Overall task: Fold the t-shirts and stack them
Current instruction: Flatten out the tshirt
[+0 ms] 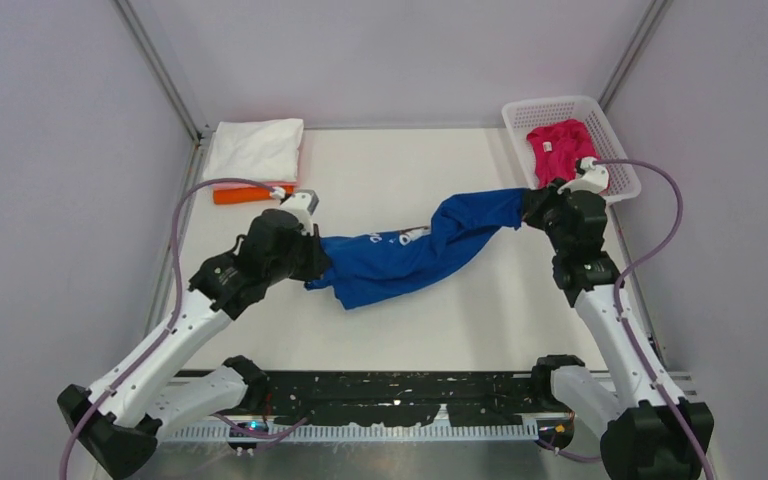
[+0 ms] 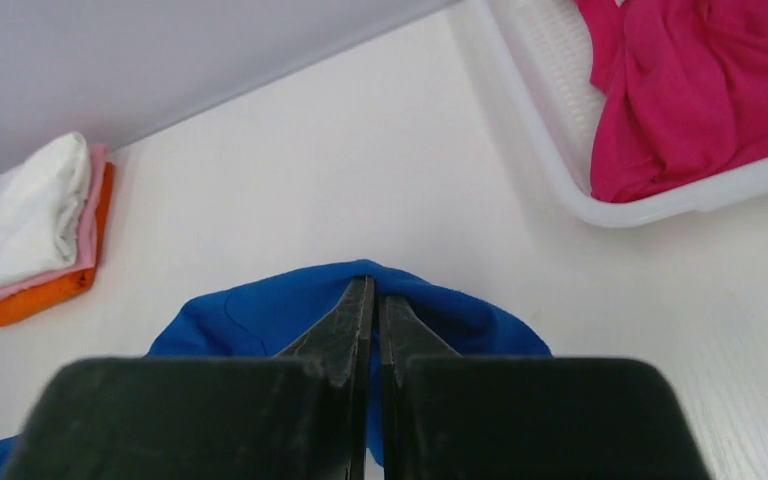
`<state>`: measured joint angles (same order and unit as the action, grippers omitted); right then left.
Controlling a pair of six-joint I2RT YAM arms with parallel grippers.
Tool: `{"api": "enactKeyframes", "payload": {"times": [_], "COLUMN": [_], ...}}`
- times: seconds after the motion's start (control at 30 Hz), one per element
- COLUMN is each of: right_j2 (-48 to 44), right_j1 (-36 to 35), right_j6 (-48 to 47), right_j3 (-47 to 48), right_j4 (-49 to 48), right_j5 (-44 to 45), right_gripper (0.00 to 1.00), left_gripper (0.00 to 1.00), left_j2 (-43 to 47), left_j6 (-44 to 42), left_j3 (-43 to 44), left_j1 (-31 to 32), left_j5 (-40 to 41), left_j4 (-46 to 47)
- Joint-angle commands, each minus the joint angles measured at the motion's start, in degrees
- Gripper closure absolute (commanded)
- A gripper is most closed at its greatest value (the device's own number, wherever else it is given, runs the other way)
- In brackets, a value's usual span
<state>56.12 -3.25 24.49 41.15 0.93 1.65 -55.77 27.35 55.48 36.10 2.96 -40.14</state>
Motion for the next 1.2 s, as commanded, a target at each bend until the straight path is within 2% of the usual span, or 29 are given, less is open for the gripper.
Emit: {"api": "enactKeyframes", "payload": {"times": [0.0,0.3,0.43,0.6,0.67,0.8,0.83,0.9,0.93,0.97,1.03,1.1,1.13,1.17], "right_j2": [-8.5,-24.7,-26.1,-20.2,-15.7,-4.5,-0.3,5.9,9.7,11.3,14.7,15.7,15.5,15.2], "right_j1": [0.2,0.2,0.2,0.3,0.2,0.2,0.2,0.2,0.2,0.2,0.2,0.2,0.2,0.2], "right_j6": [-2.1,-5.1,-4.9,-4.2,-3.3,-1.8,-1.6,-1.5,-1.3,-1.2,-0.7,-0.7,-1.1,-1.8], "right_j3": [5.0,12.8,15.3,13.9,11.7,7.1,6.6,7.1,7.6,8.6,10.1,10.4,10.2,9.7], "right_j4": [-1.7,9.1,15.7,21.6,21.9,18.4,16.5,14.7,14.6,15.0,16.4,17.4,17.6,17.8], "right_j5": [1.5,3.0,2.3,-0.7,-3.2,-2.4,-0.9,1.4,2.3,2.5,3.2,4.2,5.2,5.6], "right_gripper": [0.95,0.95,0.95,0.95,0.95,0.95,0.95,0.94,0.92,0.86,0.42,0.22,0.17,0.07], "left_gripper": [1.0,1.0,1.0,0.98,0.98,1.0,0.93,0.63,0.3,0.05,0.01,0.0,0.0,0.0], "left_j2": [7.5,25.2,28.5,20.0,11.7,-4.2,-8.1,-15.3,-18.3,-21.6,-26.5,-26.7,-25.8,-24.3], "left_j6": [-1.2,-1.1,0.4,3.4,4.3,4.6,4.3,2.9,2.4,2.5,2.5,2.5,2.7,3.1], "left_j3": [3.5,3.8,0.8,0.7,0.3,0.5,1.3,3.0,4.3,6.7,11.6,11.4,9.9,8.3], "left_j1": [-0.3,-0.3,-0.3,-0.4,-1.1,-6.6,-8.4,-11.0,-11.6,-12.2,-12.4,-12.4,-12.4,-12.5], "left_j5": [2.9,1.6,0.3,7.8,9.4,6.1,4.1,2.3,2.7,3.4,4.3,5.3,5.8,6.6], "left_j4": [3.4,4.9,3.9,-5.2,-7.1,-4.5,-2.9,0.8,1.7,0.5,-4.5,-5.2,-5.0,-5.1]}}
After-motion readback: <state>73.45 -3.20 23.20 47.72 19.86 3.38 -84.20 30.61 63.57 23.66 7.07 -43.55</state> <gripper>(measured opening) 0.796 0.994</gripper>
